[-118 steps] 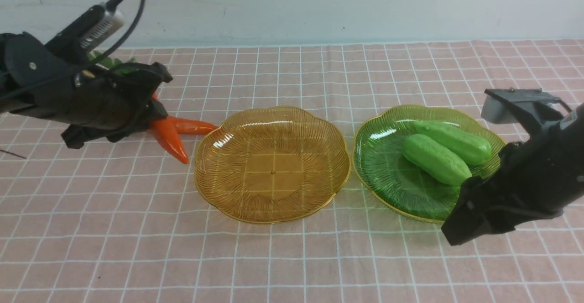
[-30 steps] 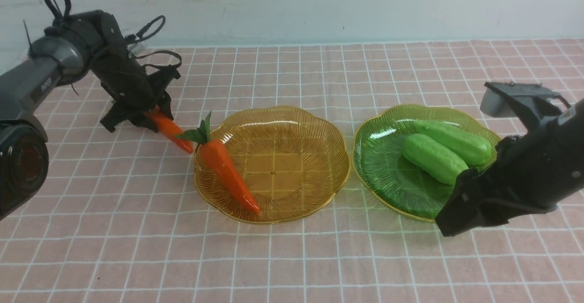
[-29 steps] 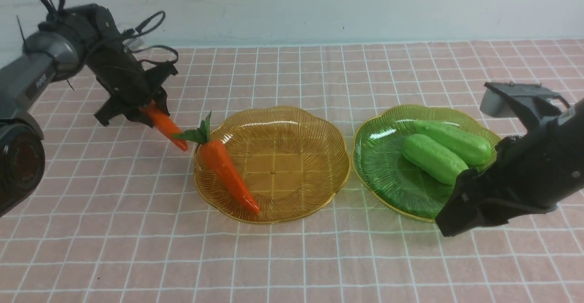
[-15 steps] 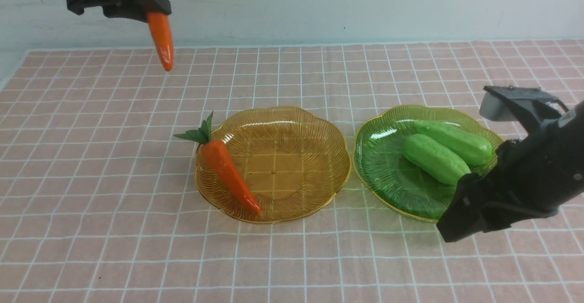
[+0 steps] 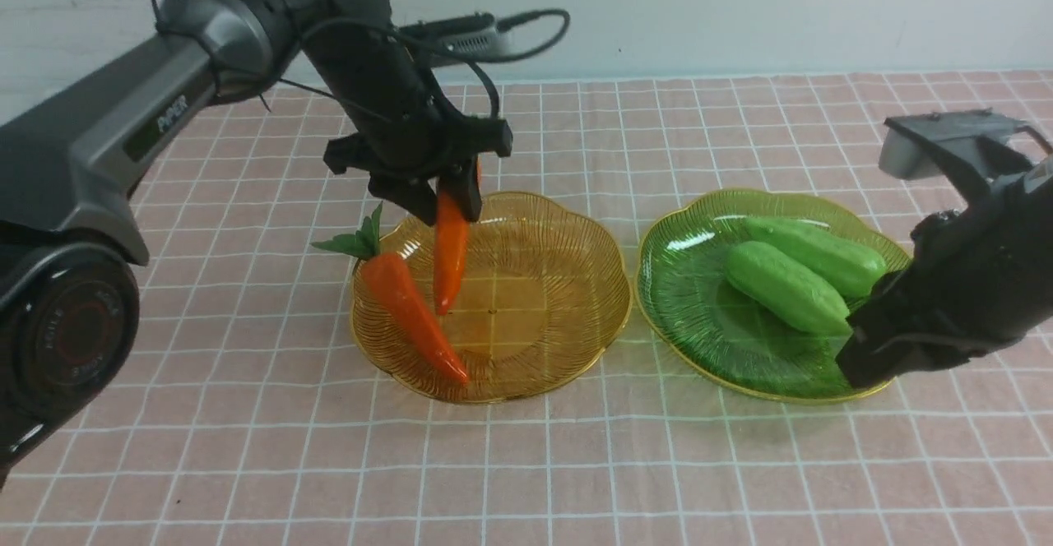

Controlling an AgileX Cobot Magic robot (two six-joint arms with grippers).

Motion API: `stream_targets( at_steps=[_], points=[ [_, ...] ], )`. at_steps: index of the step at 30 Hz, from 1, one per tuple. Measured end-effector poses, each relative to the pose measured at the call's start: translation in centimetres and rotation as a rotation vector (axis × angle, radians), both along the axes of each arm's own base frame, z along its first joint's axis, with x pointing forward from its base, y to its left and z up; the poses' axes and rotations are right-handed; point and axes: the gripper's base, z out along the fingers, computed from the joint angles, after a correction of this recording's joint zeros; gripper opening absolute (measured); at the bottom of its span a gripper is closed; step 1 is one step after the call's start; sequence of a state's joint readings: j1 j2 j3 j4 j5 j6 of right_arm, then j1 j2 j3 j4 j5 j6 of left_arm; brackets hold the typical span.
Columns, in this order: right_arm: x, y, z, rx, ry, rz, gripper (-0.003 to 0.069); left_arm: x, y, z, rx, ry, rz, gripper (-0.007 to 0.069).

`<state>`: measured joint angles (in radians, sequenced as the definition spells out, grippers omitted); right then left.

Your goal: Put different types of vegetables on the plate.

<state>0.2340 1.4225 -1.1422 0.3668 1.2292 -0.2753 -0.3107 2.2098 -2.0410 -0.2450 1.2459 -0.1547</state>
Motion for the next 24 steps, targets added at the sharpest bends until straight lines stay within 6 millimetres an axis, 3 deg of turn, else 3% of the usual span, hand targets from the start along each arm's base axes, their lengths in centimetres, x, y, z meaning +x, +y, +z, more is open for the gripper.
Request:
stream_targets(
  at_steps=[3, 5, 7, 10, 12, 13, 17, 20, 24],
  points=[
    [-0.9, -0.4, 1.4, -0.005, -0.045, -0.030, -0.0015, 0.0, 0.0, 0.0, -0.002, 0.005, 0.018, 0.0479],
    [-2.6, -1.1, 3.3, -0.007, -0.122, -0.054, -0.0015, -0.1, 0.0, 0.4, -0.005, -0.002, 0.019, 0.0486],
    [-5.7, -2.2, 5.9, -0.012, -0.240, -0.084, -0.0015, -0.3, 0.1, 1.0, -0.008, -0.015, 0.016, 0.0480],
    [-10.8, -3.9, 7.9, -0.008, -0.403, -0.114, -0.0015, -0.6, 0.2, 2.1, -0.014, -0.039, 0.011, 0.0464],
    [-13.7, -4.7, 7.8, 0.046, -0.602, -0.155, -0.0015, -0.9, 0.3, 3.0, -0.012, -0.062, 0.006, 0.0433],
    [-15.1, -5.3, 7.0, 0.102, -0.783, -0.195, -0.0015, -0.9, 0.3, 3.2, -0.012, -0.067, 0.003, 0.0420],
    [-17.9, -6.5, 3.9, 0.202, -1.208, -0.272, -0.0015, -0.9, 0.3, 3.2, -0.007, -0.073, -0.016, 0.0360],
    [-18.7, -6.9, 2.8, 0.222, -1.304, -0.295, -0.0015, -0.9, 0.3, 3.2, -0.005, -0.076, -0.024, 0.0314],
    [-18.7, -6.9, 2.2, 0.215, -1.290, -0.290, -0.0015, -0.9, 0.3, 3.2, -0.003, -0.080, -0.035, 0.0241]
  ],
)
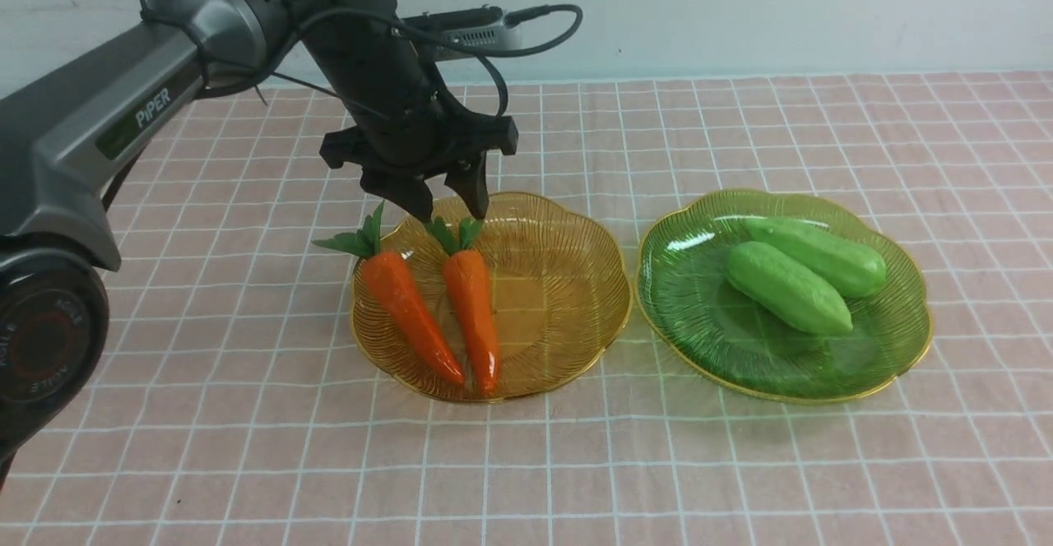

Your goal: Put different types of vegetables on the plate.

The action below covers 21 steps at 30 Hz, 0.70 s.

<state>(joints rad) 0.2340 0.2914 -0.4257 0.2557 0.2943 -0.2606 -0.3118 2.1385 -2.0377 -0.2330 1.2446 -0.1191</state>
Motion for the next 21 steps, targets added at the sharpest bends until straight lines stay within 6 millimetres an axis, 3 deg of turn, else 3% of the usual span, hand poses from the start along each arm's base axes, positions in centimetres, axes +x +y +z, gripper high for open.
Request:
stream_targets(
  at_steps=[3, 6, 9, 13, 16, 21],
  points=[
    [0.0, 0.0, -0.1, -0.002, 0.008, 0.001, -0.0015, -0.2, 0.1, 0.8, 0.004, -0.029, -0.031, 0.0173],
    [0.0, 0.0, -0.1, -0.002, 0.008, 0.001, -0.0015, -0.7, 0.4, 3.7, 0.019, -0.125, -0.084, 0.0064],
    [0.0, 0.0, -0.1, -0.002, 0.009, 0.002, -0.0015, -2.0, 1.0, 6.6, 0.026, -0.199, -0.105, 0.0007],
    [0.0, 0.0, -0.2, -0.006, 0.010, 0.002, -0.0015, -4.4, 1.8, 9.8, 0.017, -0.261, -0.112, -0.0003],
    [-0.3, -0.1, -1.0, -0.005, 0.008, 0.001, -0.0015, -7.6, 2.9, 12.5, 0.022, -0.308, -0.113, -0.0003],
    [-0.9, -0.3, -3.8, -0.009, 0.025, -0.014, -0.0015, -9.8, 4.1, 13.9, 0.063, -0.341, -0.110, -0.0003]
  ],
)
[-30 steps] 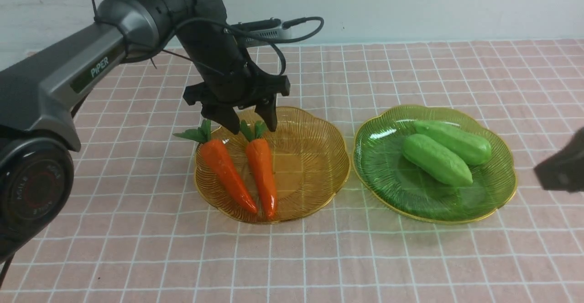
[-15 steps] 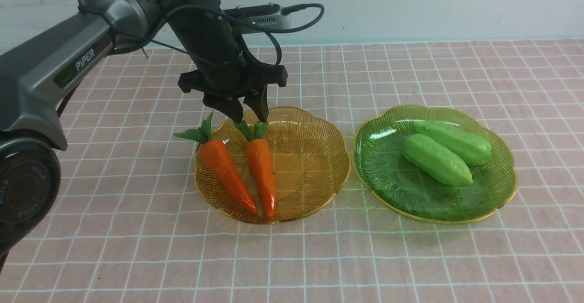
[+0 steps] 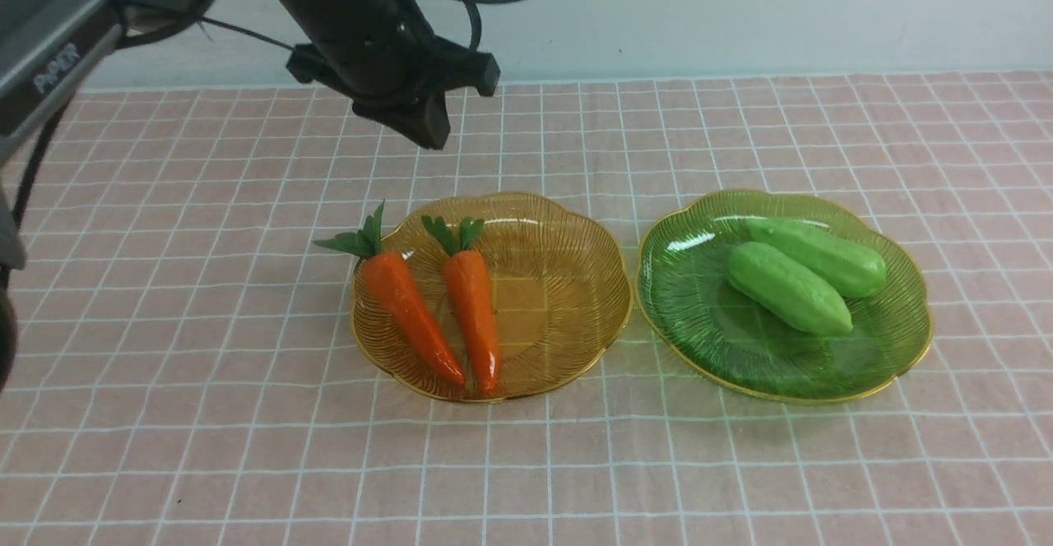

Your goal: Put different types of vegetables on the plate.

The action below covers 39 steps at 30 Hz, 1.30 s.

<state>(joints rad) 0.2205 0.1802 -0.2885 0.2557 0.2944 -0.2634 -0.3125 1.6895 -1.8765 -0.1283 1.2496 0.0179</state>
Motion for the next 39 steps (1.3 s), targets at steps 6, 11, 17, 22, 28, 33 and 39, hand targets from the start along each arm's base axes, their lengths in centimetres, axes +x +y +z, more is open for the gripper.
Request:
stream_targets(
  at_steps=[6, 11, 17, 22, 28, 33, 39],
  points=[
    [-0.5, -0.5, -4.4, -0.007, 0.036, -0.060, -0.0015, -1.8, 0.8, 0.9, 0.018, -0.024, 0.007, -0.0003],
    [-0.6, -0.7, -7.1, -0.026, 0.069, -0.096, -0.0015, -4.3, 1.5, 3.0, -0.017, -0.072, 0.009, -0.0003],
    [-0.5, -0.8, -9.9, -0.119, 0.155, -0.108, -0.0015, -8.6, 2.9, 4.7, -0.026, -0.130, 0.012, -0.0003],
    [-0.5, -0.8, -10.3, -0.158, 0.189, -0.106, -0.0015, -12.9, 4.5, 4.6, -0.018, -0.147, 0.016, -0.0003],
    [-0.5, -0.8, -10.4, -0.162, 0.195, -0.105, -0.0015, -19.1, 6.5, 3.6, -0.028, -0.189, 0.017, -0.0003],
    [-0.5, -0.9, -10.4, -0.165, 0.196, -0.105, -0.0015, -24.3, 8.1, -0.2, -0.038, -0.194, 0.018, -0.0003],
    [-0.5, -0.9, -10.4, -0.165, 0.196, -0.105, -0.0015, -27.3, 9.1, -5.1, -0.158, -0.394, 0.065, -0.0003]
  ],
)
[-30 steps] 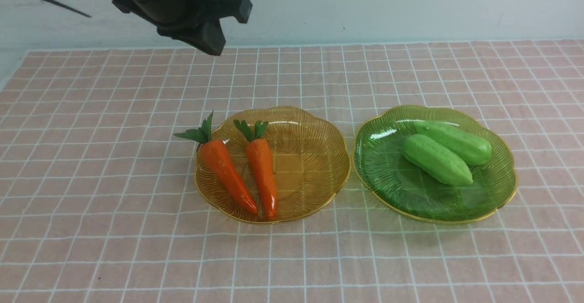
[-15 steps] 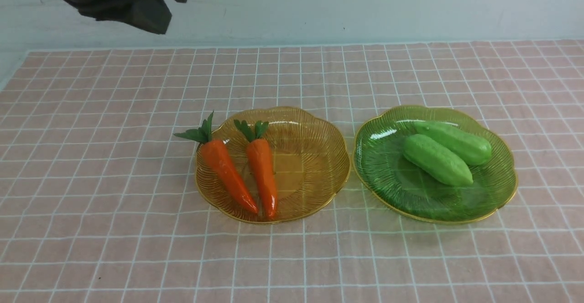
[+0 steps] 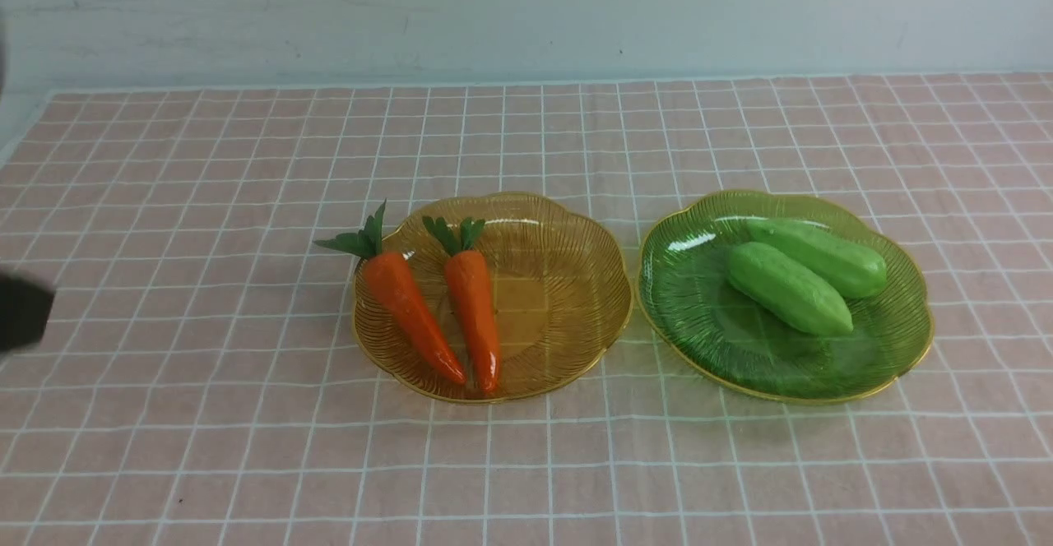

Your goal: Put different types of vegetables on the plate.

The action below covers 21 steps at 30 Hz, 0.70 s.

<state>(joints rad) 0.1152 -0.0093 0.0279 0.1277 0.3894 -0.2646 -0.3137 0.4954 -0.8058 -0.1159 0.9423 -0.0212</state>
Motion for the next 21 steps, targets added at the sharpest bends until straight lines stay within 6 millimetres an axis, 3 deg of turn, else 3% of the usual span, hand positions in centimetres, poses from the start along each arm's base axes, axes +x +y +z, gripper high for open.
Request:
stream_targets(
  at_steps=[9, 15, 21],
  points=[
    [0.0, 0.0, 0.0, 0.000, 0.000, 0.000, -0.0015, -1.6, 0.8, -4.4, -0.187, -0.339, 0.054, -0.0003],
    [0.0, 0.0, 0.0, 0.000, 0.000, 0.000, -0.0015, -1.9, 0.9, -7.5, -0.187, -0.329, 0.059, -0.0003],
    [0.0, 0.0, 0.0, 0.000, 0.000, 0.000, -0.0015, -1.7, 0.8, -8.4, -0.165, -0.315, 0.057, -0.0003]
  ],
)
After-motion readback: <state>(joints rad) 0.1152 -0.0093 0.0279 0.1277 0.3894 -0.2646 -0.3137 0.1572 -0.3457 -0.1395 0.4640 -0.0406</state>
